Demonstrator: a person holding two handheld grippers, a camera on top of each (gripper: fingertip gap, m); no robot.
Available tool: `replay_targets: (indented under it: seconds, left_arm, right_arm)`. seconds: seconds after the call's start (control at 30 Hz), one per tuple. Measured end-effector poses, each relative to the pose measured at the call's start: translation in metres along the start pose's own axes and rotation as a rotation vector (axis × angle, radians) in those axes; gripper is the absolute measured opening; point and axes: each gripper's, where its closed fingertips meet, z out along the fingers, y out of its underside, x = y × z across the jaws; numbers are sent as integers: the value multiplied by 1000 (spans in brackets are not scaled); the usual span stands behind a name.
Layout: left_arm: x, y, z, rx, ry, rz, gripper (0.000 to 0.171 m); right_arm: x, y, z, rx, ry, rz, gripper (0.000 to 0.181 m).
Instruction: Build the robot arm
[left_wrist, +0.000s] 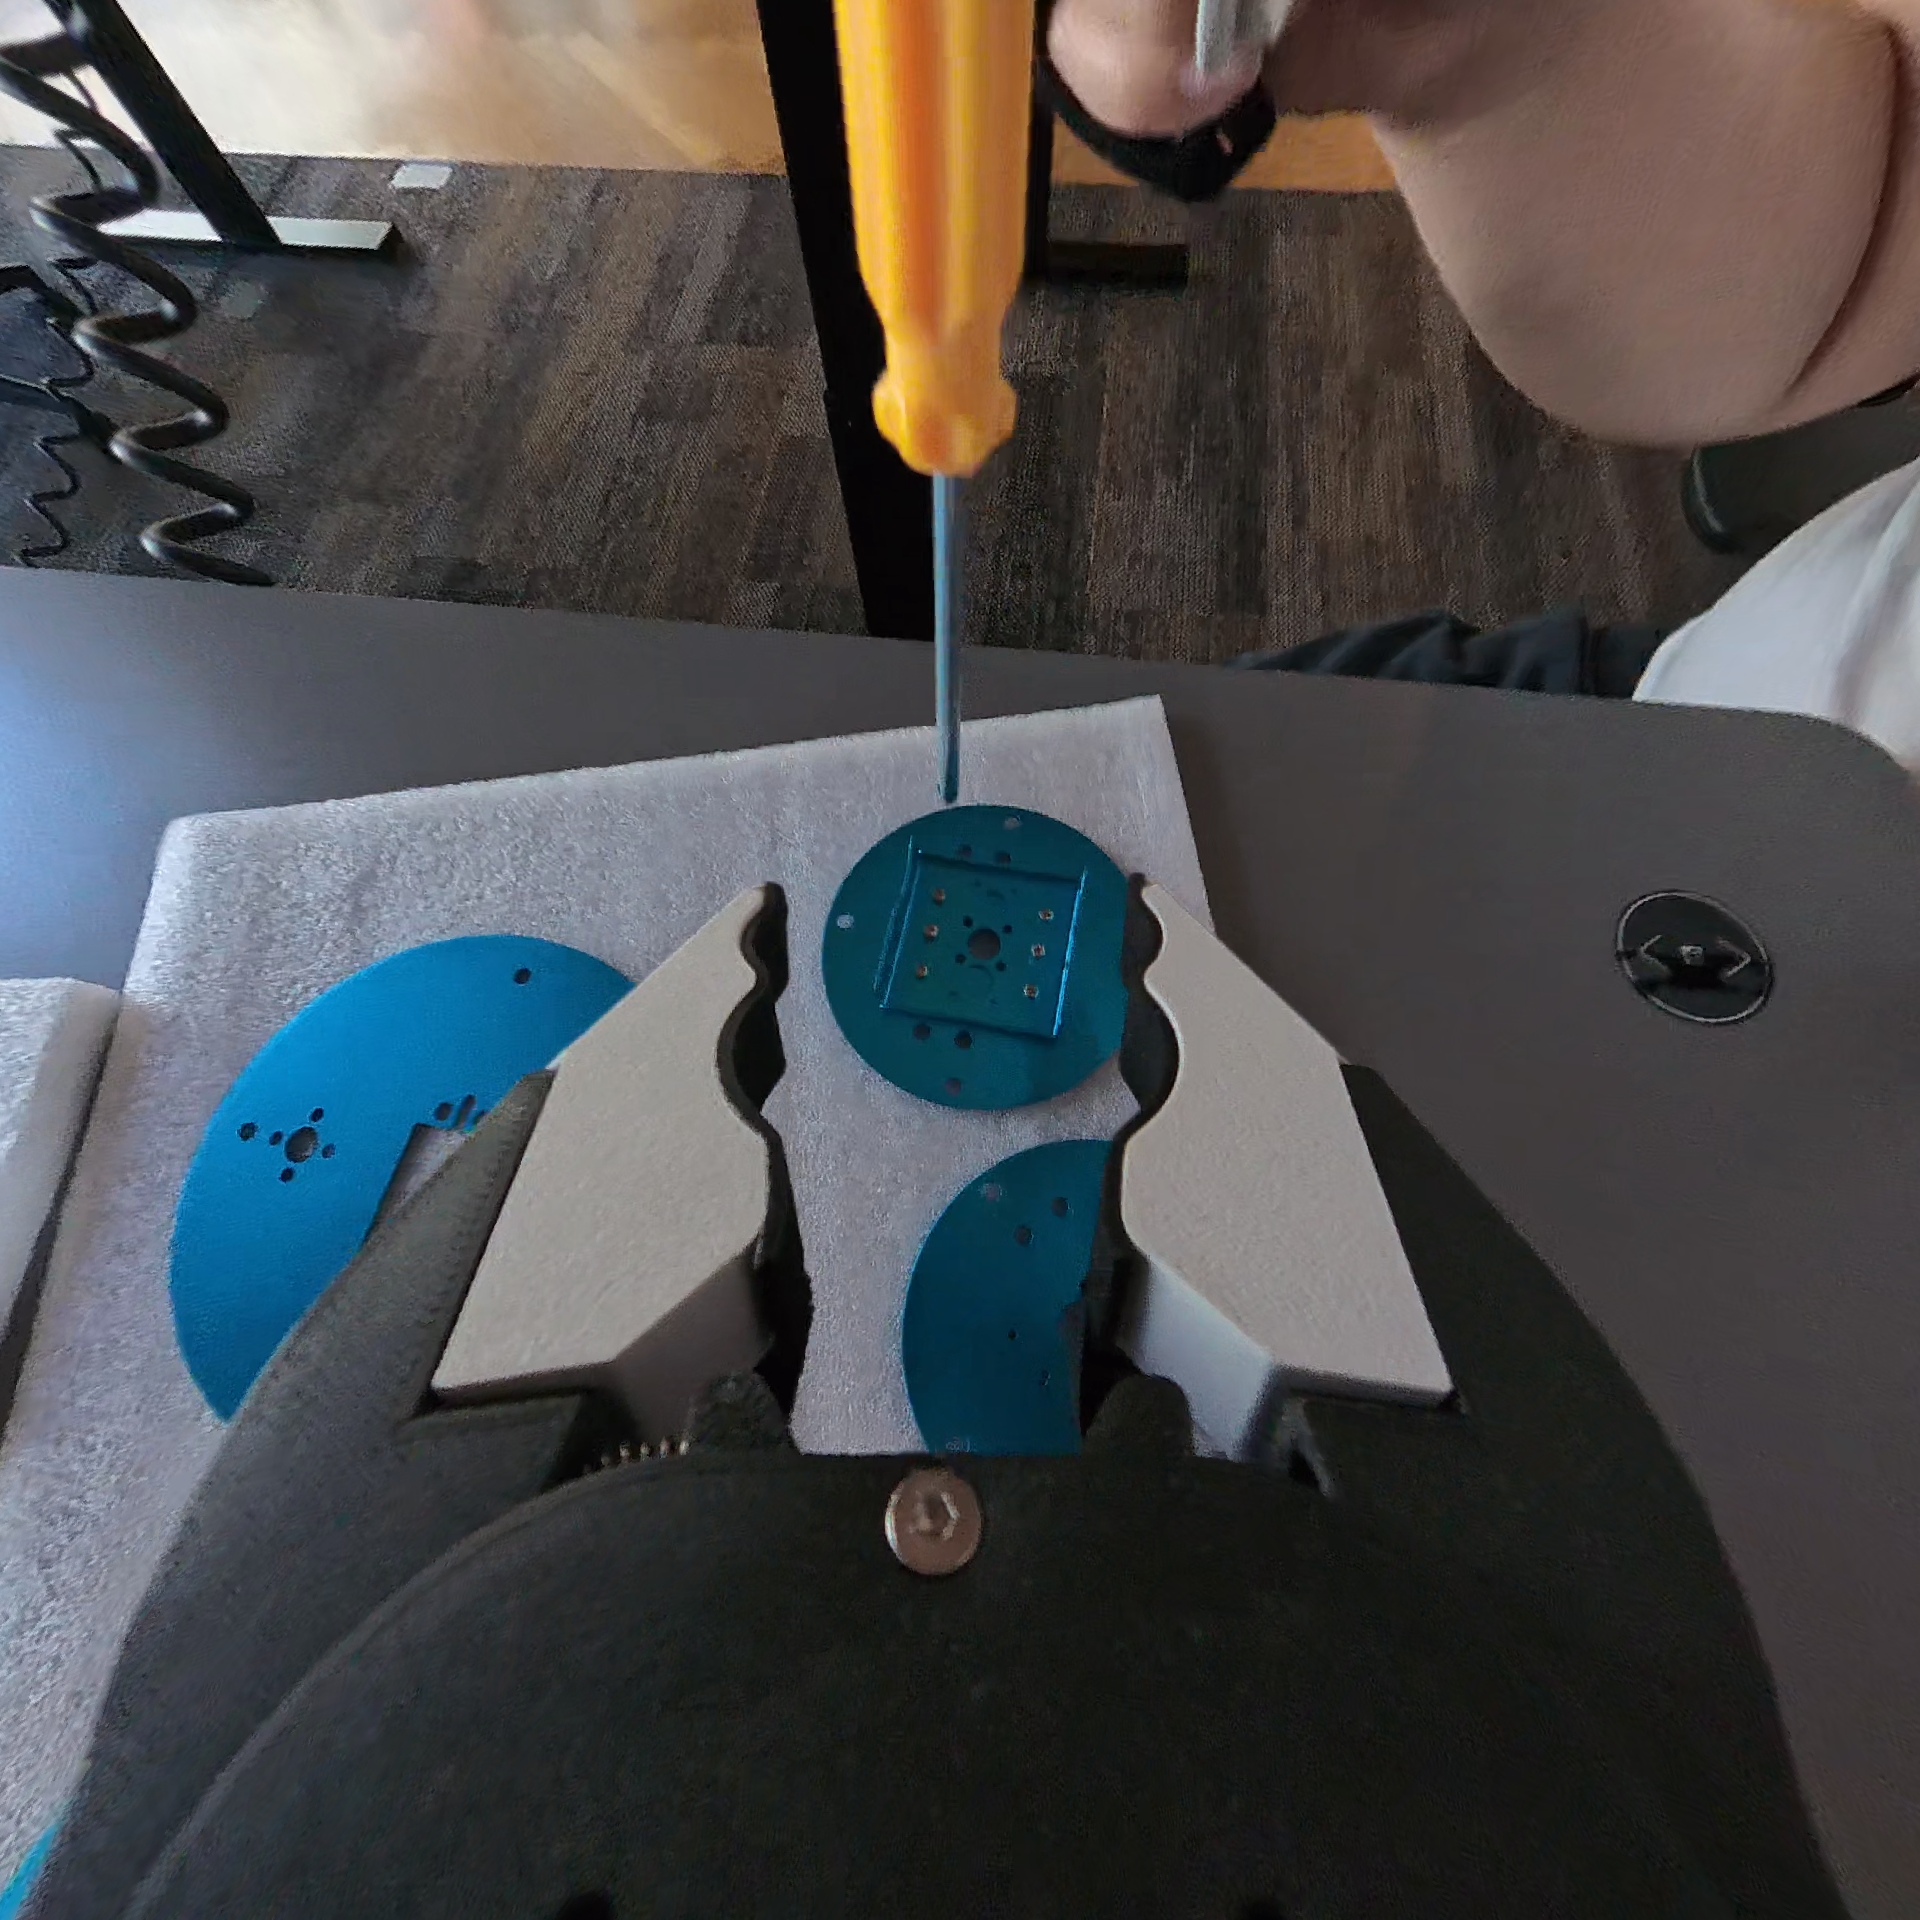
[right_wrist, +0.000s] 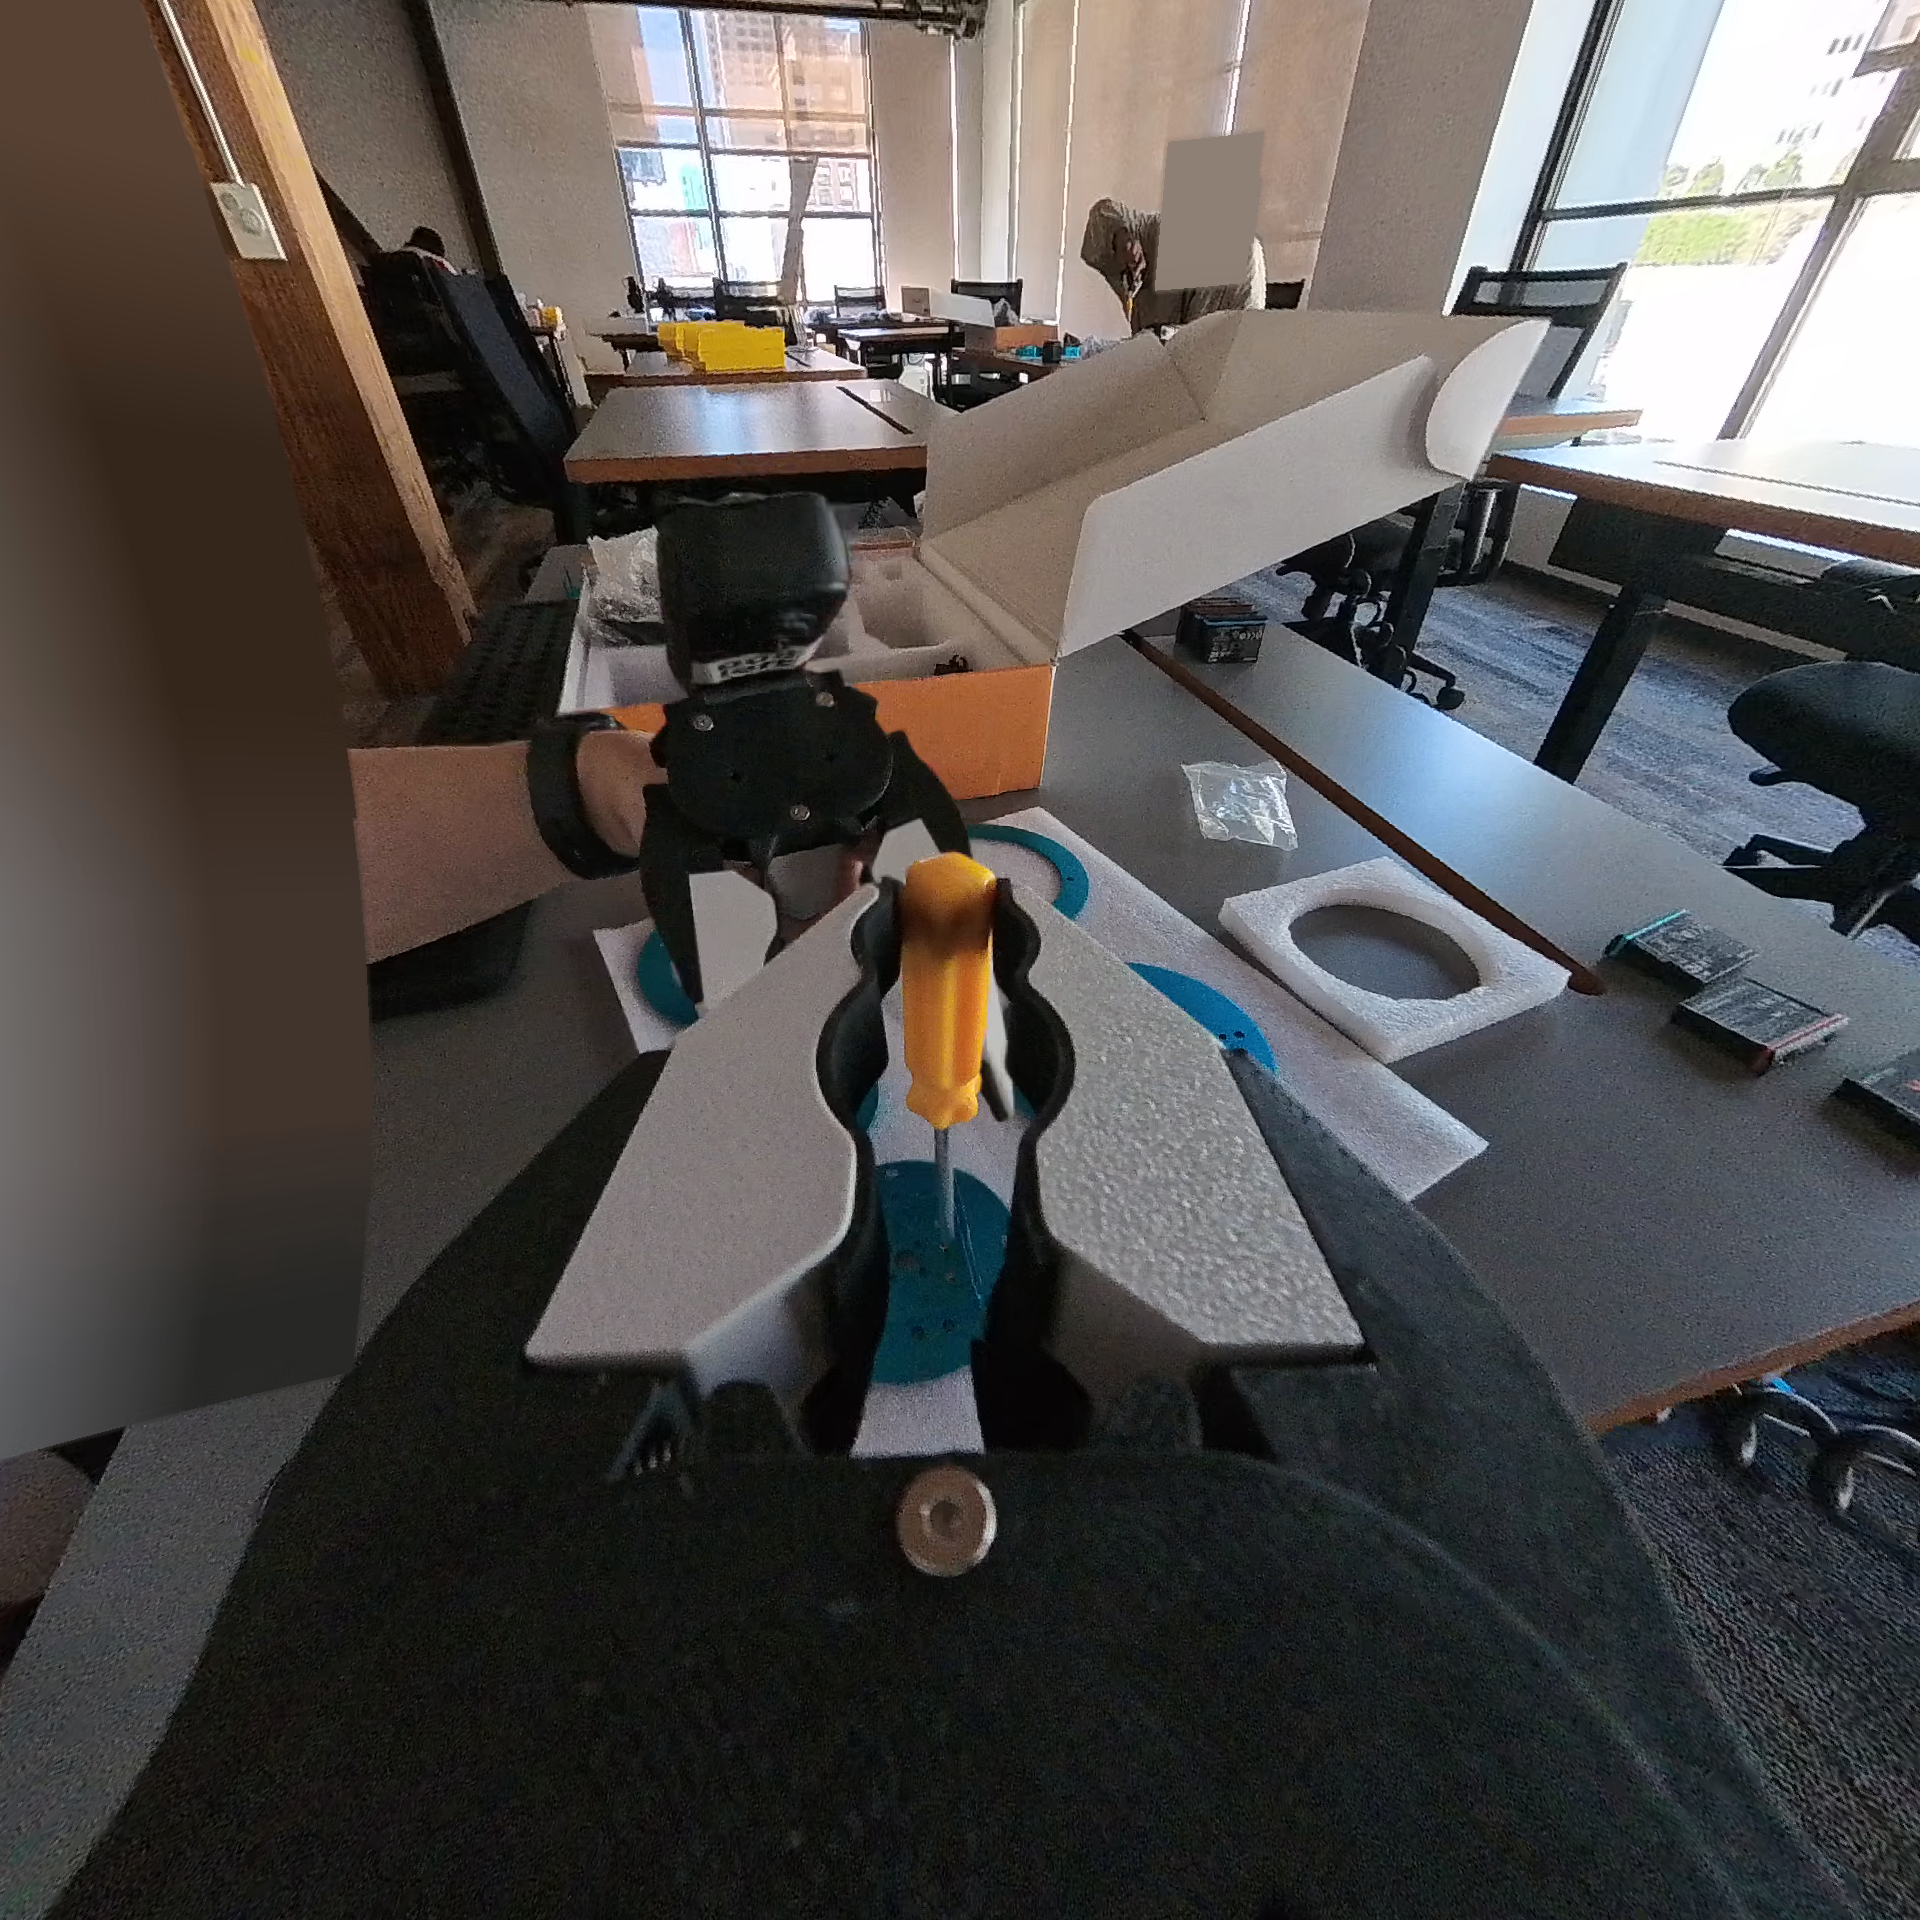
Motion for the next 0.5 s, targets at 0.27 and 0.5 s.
replay_targets:
  seconds: [0.27, 0.5]
  left_arm:
    - [8, 22, 25, -104, 9, 70, 58]
    - [3, -35, -2, 158, -20, -22, 53]
  right_arm:
    - [4, 6, -13, 4, 7, 23, 16]
    - [4, 9, -6, 31, -34, 71, 16]
